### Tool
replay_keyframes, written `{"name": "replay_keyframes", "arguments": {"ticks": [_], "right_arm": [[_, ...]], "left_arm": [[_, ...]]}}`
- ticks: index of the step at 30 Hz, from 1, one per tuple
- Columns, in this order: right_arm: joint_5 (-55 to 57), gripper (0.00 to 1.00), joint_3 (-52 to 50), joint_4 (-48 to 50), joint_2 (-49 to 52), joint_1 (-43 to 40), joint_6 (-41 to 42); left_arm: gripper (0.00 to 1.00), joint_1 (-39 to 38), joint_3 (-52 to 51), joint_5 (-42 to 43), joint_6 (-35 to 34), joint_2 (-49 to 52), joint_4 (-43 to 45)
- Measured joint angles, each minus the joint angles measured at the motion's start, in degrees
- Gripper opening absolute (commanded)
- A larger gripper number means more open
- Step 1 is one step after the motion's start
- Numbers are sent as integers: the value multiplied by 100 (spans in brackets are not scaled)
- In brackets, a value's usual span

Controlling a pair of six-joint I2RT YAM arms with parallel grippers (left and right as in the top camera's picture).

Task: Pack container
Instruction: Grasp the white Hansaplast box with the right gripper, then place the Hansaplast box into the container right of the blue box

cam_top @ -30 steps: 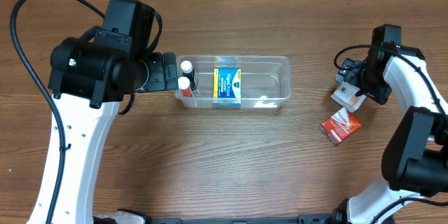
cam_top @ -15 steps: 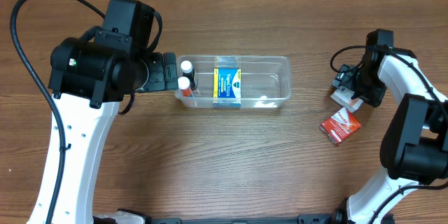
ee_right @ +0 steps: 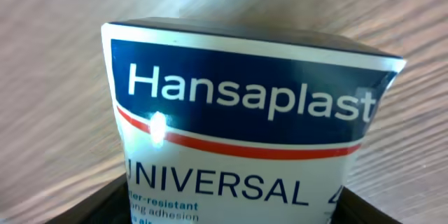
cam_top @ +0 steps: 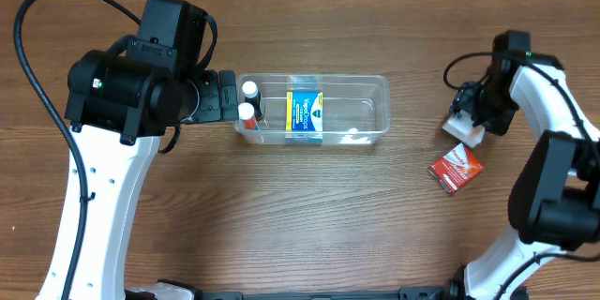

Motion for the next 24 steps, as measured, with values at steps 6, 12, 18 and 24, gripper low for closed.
{"name": "replay_keyframes", "arguments": {"ticks": [6,12,18,24], "right_arm": [[-74,73,844,-522,-1268,1016,-114],[-166,73,1023,-498,-2092,2968,-85],[-188,73,1014,-463,-1246,3668,-20],[-181,73,988,-317,-219,3659,0]], "left_arm": [[100,0,0,0,0,0,-4],[100,0,0,0,2,0,-7],[100,0,0,0,0,0,-4],[100,0,0,0,2,0,-7]]}}
